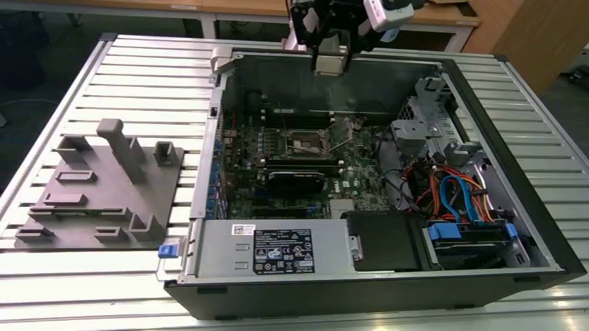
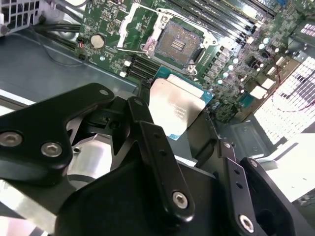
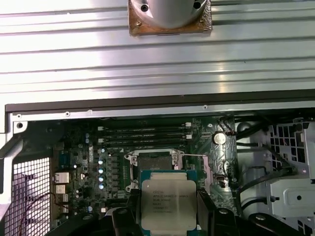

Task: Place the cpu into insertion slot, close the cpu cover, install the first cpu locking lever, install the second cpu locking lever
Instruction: 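Place the cpu into insertion slot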

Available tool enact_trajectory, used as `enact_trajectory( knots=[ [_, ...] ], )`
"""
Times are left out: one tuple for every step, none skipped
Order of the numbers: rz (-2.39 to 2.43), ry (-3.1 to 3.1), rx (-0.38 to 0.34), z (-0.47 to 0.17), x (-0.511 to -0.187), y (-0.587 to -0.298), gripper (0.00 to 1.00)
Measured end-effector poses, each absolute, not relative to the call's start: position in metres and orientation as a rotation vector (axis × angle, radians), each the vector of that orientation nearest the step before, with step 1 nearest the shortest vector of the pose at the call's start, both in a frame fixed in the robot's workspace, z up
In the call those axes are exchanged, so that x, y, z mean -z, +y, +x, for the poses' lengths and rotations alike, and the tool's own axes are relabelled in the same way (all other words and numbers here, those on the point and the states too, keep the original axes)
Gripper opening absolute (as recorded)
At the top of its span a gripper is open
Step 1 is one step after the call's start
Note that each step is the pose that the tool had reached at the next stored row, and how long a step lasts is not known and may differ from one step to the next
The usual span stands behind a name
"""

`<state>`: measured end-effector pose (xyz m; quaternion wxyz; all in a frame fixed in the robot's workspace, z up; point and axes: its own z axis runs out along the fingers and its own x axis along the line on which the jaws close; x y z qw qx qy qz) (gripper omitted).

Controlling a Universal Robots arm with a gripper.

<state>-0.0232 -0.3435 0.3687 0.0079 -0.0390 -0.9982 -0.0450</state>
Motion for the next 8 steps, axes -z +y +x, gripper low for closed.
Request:
enact_trajectory(
  knots=[
    [-0.142,-3.12,0.141,-0.0233,-0.3686,-0.3435,0.54],
    [-0.161,-3.12,0.141,-0.0233,-0.3685,-0.3435,0.54],
    [-0.176,-3.119,0.141,-0.0233,-0.3685,-0.3435,0.54],
    [-0.185,-3.119,0.141,-0.0233,-0.3684,-0.3435,0.54],
    [-0.188,-3.119,0.141,-0.0233,-0.3684,-0.3435,0.54],
    [-0.188,-3.119,0.141,-0.0234,-0.3684,-0.3435,0.54],
    [-0.189,-3.119,0.141,-0.0234,-0.3684,-0.3435,0.54],
    [-0.189,-3.119,0.141,-0.0234,-0.3684,-0.3435,0.54]
  ],
)
